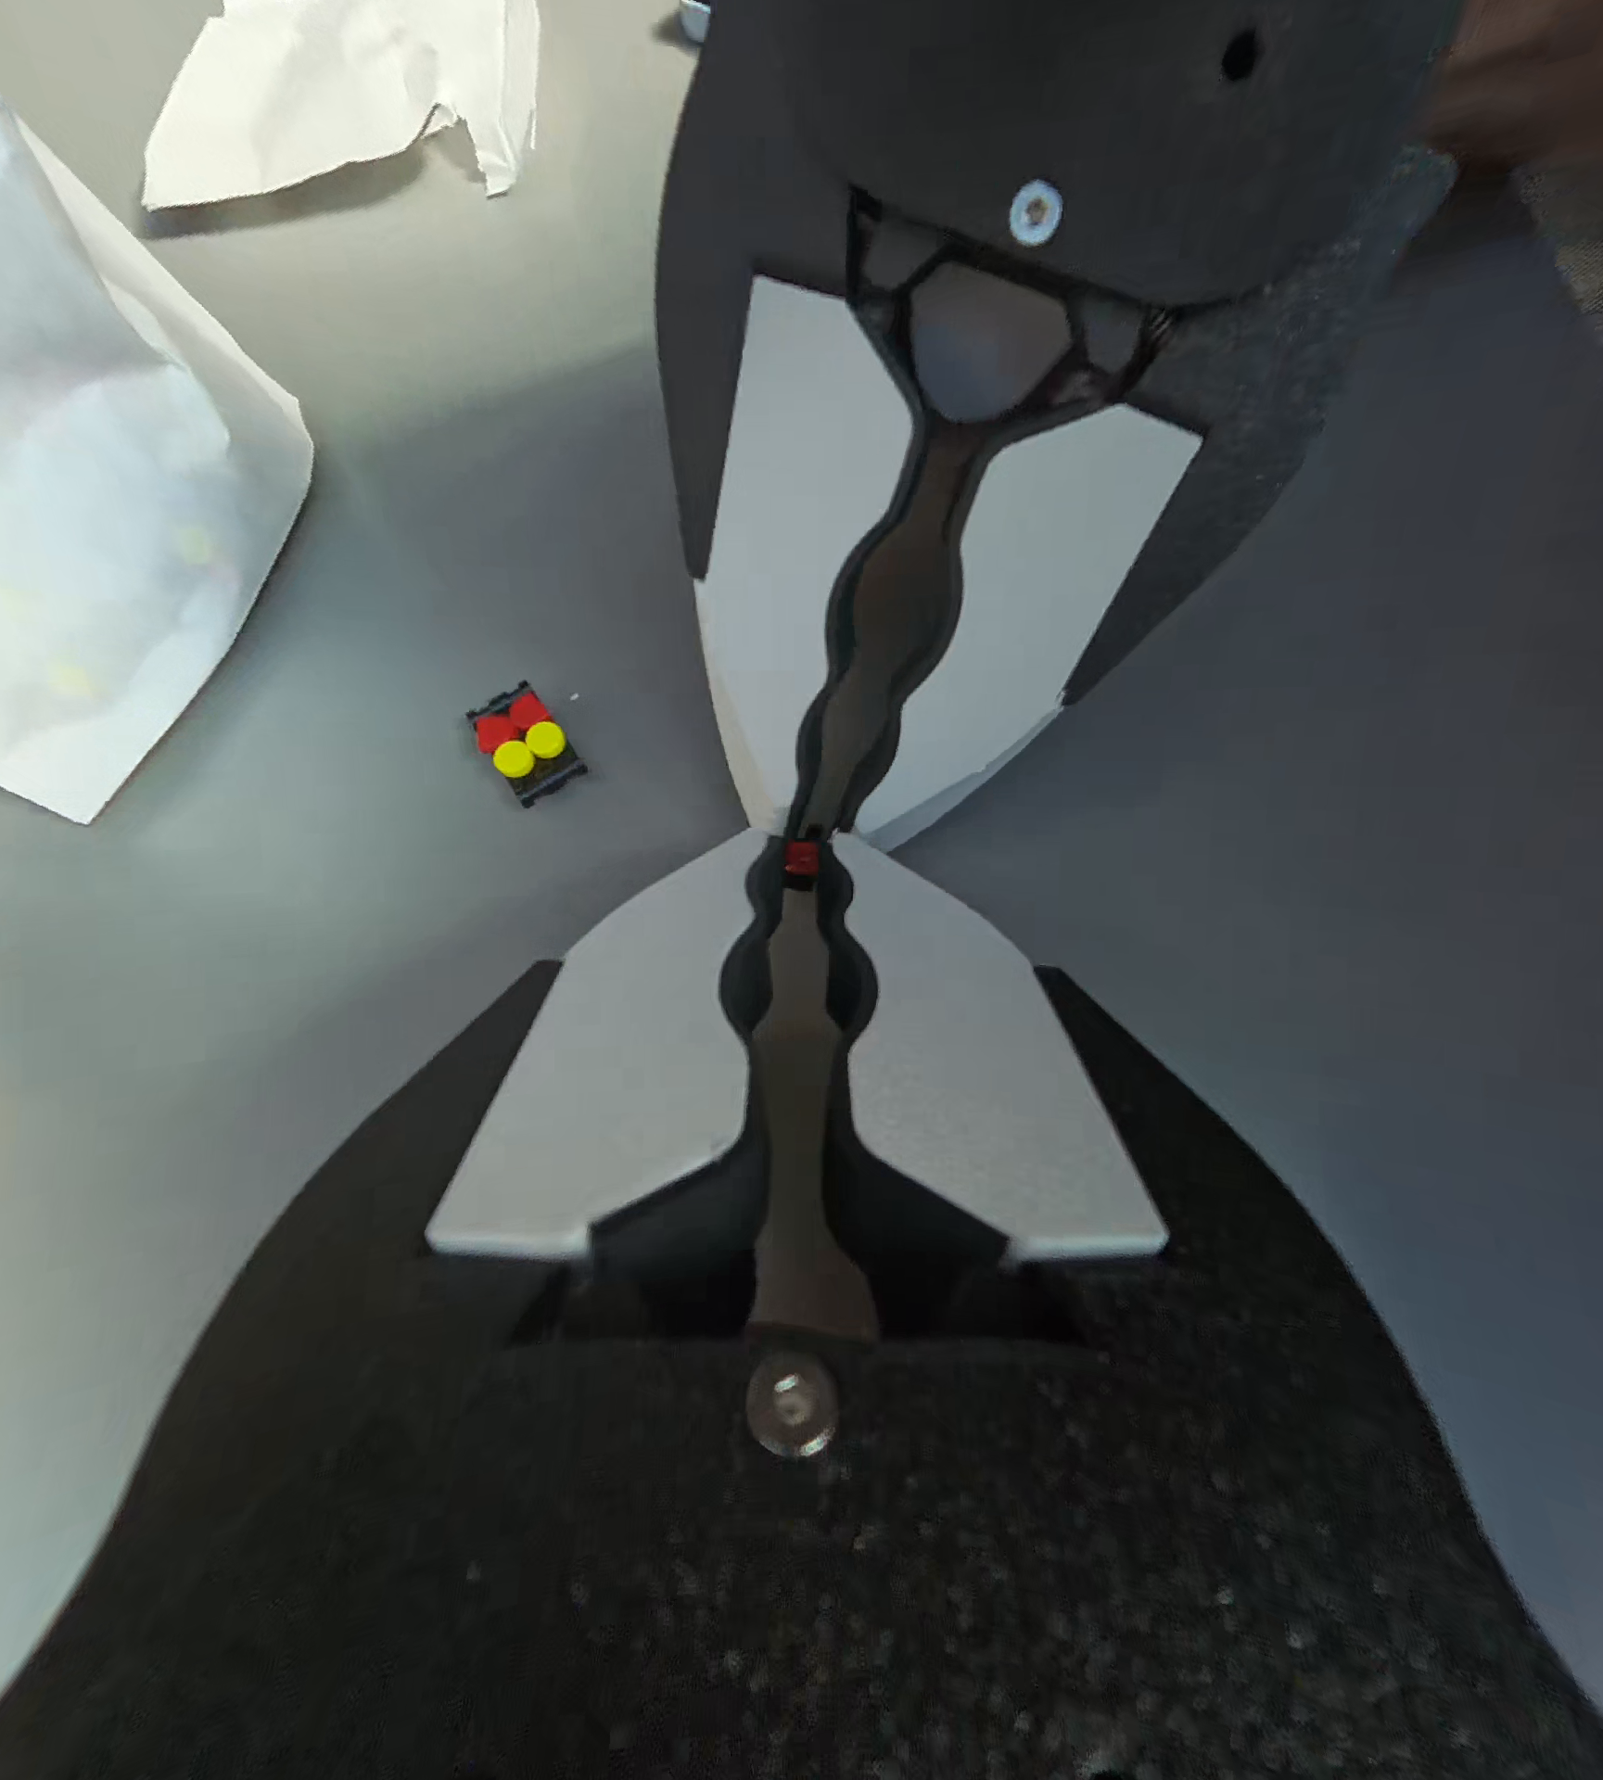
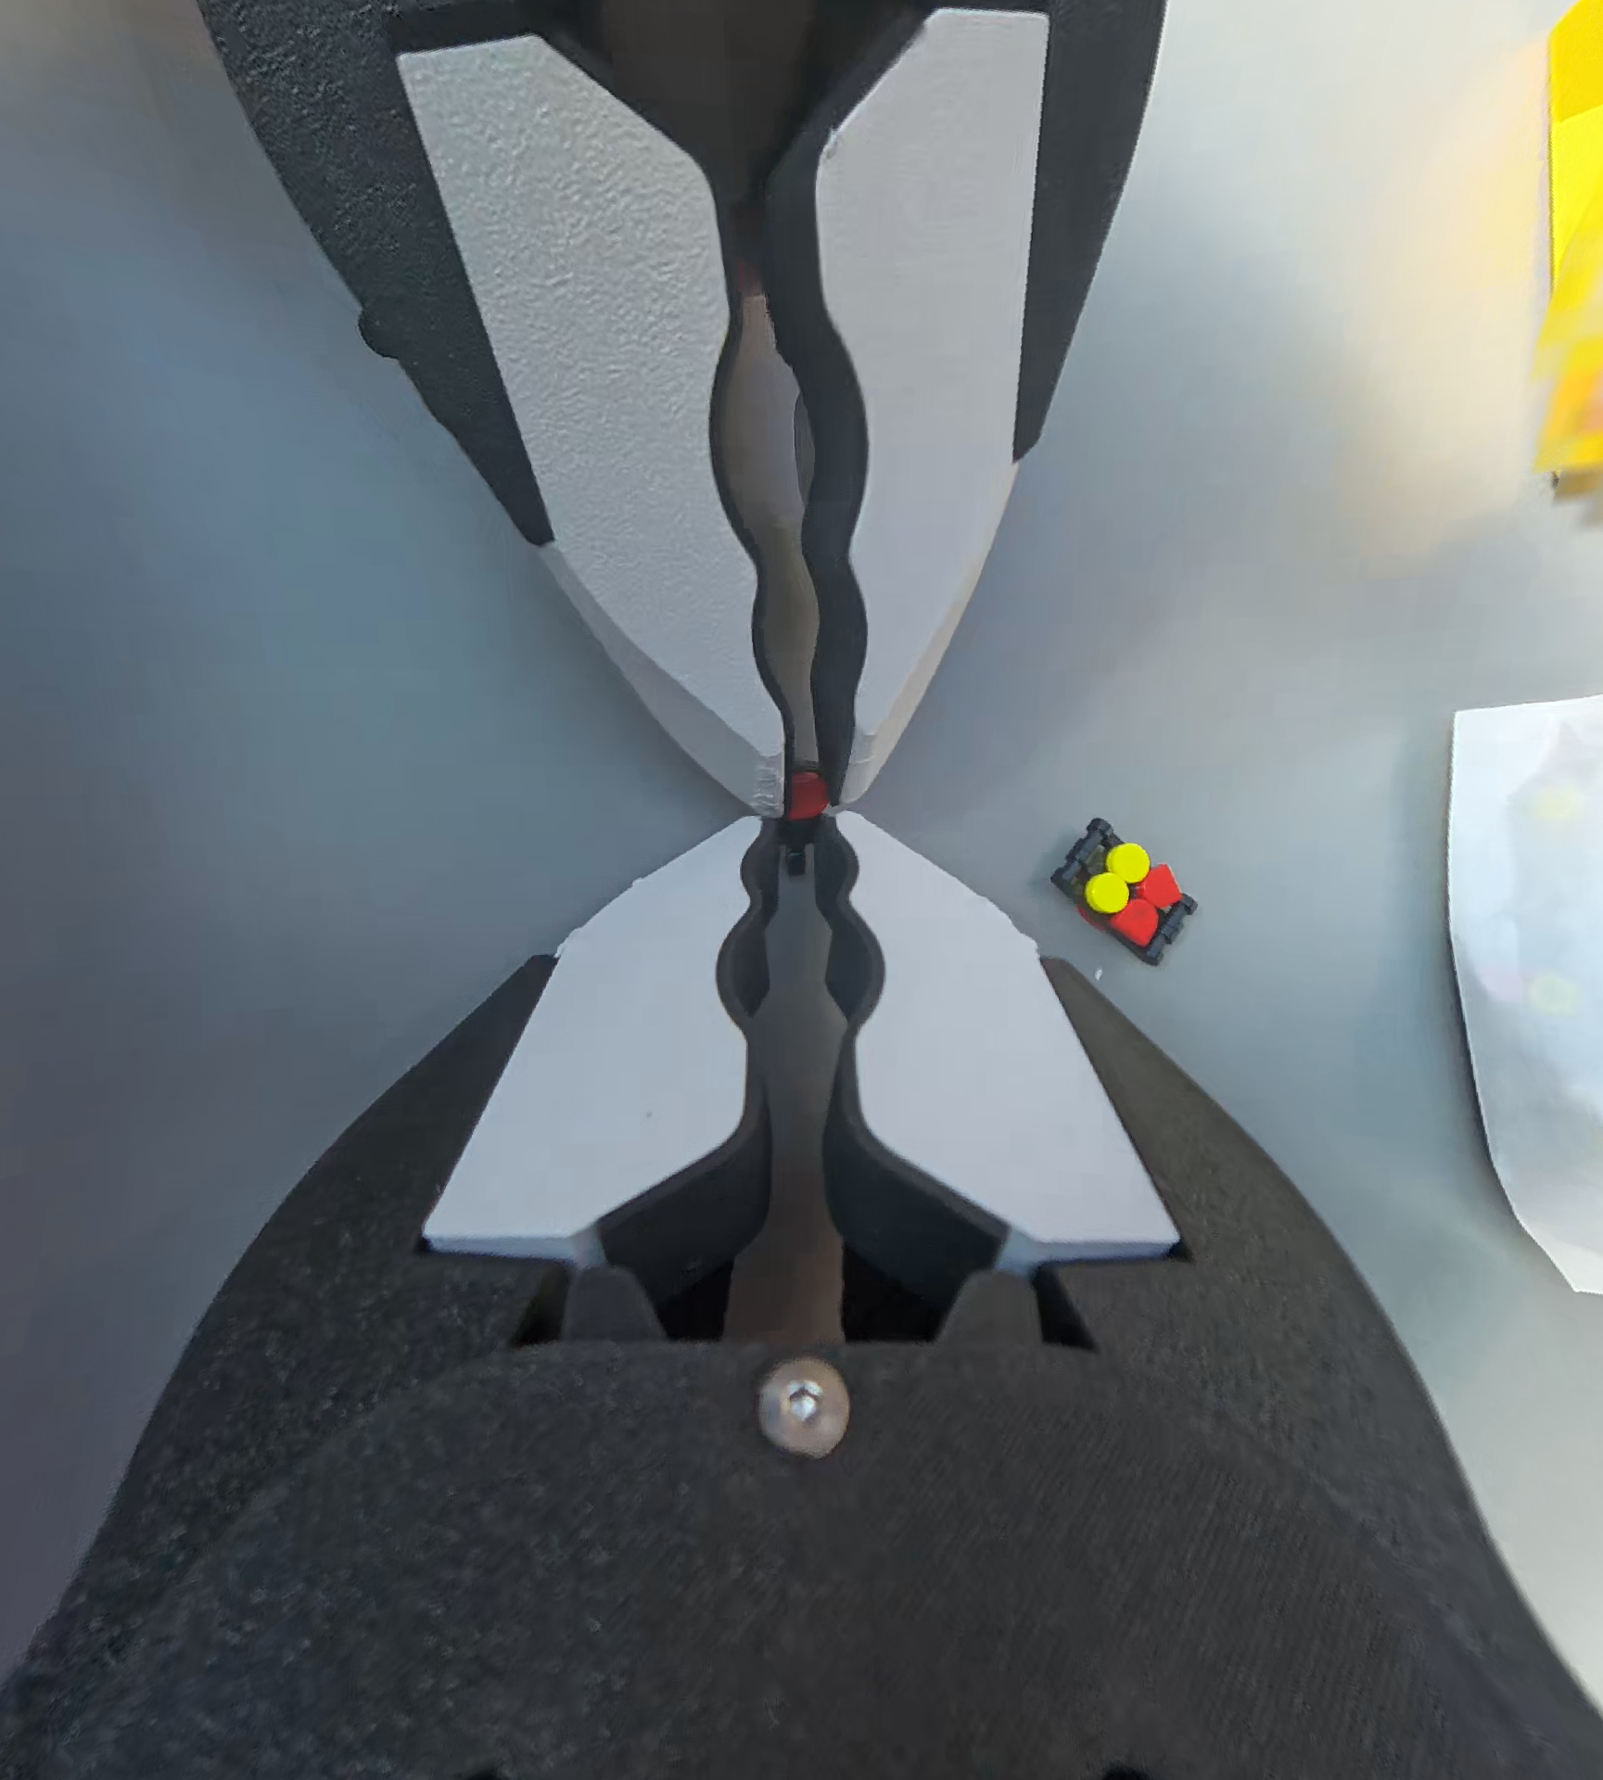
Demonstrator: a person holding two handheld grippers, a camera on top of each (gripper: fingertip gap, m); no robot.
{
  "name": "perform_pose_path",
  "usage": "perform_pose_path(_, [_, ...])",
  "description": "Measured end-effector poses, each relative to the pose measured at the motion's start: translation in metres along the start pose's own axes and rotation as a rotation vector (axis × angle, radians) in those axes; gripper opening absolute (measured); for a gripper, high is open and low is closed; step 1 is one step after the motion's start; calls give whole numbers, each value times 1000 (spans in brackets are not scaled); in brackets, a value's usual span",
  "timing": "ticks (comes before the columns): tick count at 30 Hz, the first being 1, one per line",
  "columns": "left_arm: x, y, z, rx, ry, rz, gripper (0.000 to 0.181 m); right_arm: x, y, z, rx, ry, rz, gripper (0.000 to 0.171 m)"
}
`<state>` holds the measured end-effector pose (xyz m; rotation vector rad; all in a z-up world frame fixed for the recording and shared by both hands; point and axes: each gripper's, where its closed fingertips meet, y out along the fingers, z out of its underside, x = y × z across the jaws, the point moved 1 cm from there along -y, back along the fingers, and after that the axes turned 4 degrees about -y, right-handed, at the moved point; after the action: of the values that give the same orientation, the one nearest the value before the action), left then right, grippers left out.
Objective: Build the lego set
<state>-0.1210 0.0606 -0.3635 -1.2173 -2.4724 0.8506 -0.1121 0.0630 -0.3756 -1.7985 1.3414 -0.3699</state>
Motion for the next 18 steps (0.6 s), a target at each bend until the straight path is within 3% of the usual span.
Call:
perform_pose_path(9, [4, -3, -3, -20, -97, 29, 5, -2, 3, -2, -32, 32, -41, 8])
perform_pose_path(18, [-2, -1, -3, -25, 92, -14, 6, 1, 2, 0, -74, 80, -91, 8])
